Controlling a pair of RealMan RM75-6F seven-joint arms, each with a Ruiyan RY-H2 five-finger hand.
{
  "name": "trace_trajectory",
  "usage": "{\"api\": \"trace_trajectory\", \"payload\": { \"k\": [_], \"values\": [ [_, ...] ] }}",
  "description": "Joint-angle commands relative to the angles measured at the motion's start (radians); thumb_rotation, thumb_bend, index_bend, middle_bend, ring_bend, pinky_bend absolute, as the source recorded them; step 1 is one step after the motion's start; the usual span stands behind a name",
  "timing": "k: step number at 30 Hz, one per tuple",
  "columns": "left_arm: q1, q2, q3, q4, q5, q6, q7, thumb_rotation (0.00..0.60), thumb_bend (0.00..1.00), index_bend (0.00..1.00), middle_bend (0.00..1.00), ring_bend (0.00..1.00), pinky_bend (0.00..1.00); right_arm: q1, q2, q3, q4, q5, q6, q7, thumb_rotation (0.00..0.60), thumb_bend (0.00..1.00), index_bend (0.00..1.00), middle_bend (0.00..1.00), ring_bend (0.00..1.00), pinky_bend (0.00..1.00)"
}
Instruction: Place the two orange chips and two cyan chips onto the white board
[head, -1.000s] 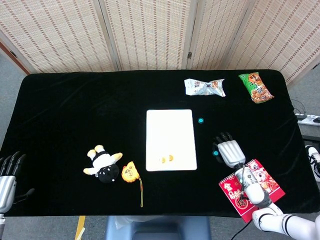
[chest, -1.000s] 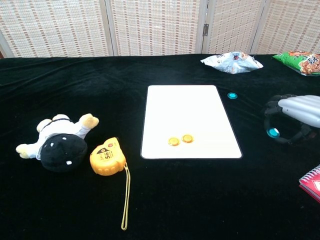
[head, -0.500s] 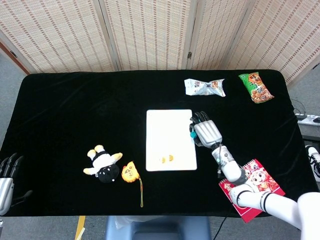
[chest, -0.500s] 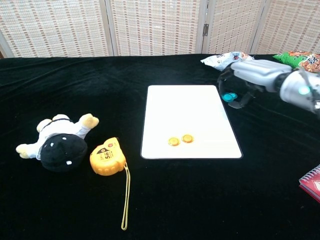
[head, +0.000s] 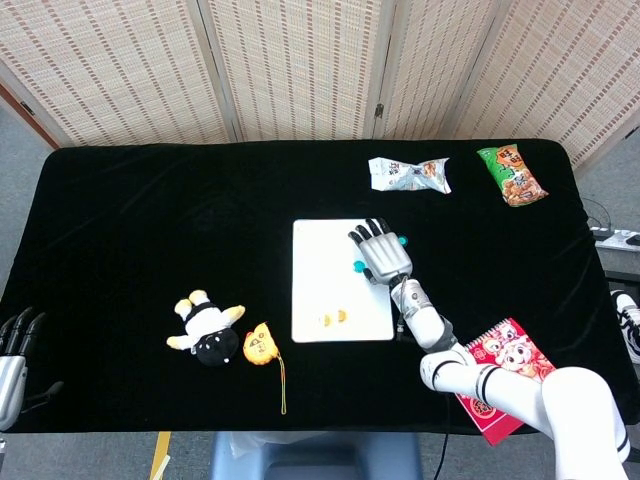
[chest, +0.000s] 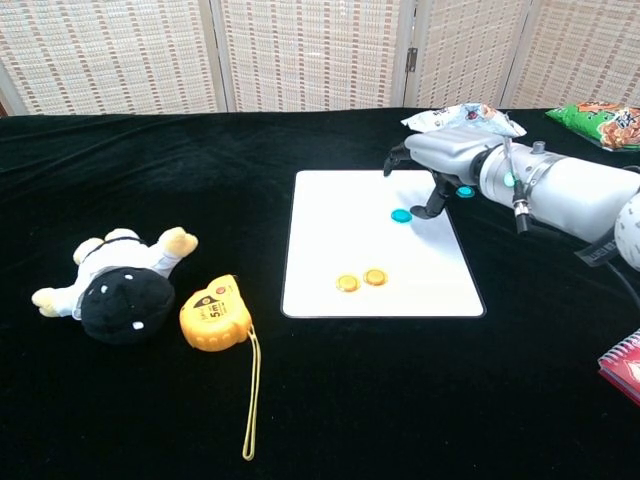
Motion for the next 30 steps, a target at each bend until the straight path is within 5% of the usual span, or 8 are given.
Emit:
{"api": "trace_trajectory", "payload": {
  "k": [1, 11, 30],
  "values": [
    [0.000, -0.001, 0.000, 0.002, -0.001, -0.001, -0.003, 0.600, 0.17, 0.00, 0.05, 0.07, 0.00, -0.004, 0.014, 0.003, 0.000, 0.019, 0.013, -0.003, 0.600, 0.30, 0.07, 0.07, 0.01, 0.00],
    [-0.008, -0.009, 0.000, 0.005, 0.009, -0.009, -0.008, 0.600, 0.17, 0.00, 0.05, 0.07, 0.00, -0.048, 0.073, 0.004, 0.073, 0.106, 0.014, 0.022, 0.600, 0.30, 0.30, 0.10, 0.03, 0.00],
    [-0.008, 0.002, 0.001, -0.015, 0.001, -0.015, 0.003, 0.600, 0.17, 0.00, 0.05, 0.07, 0.00, 0.029, -0.065, -0.004, 0.326, 0.135, -0.095, 0.028, 0.600, 0.30, 0.34, 0.12, 0.02, 0.00]
  ]
}}
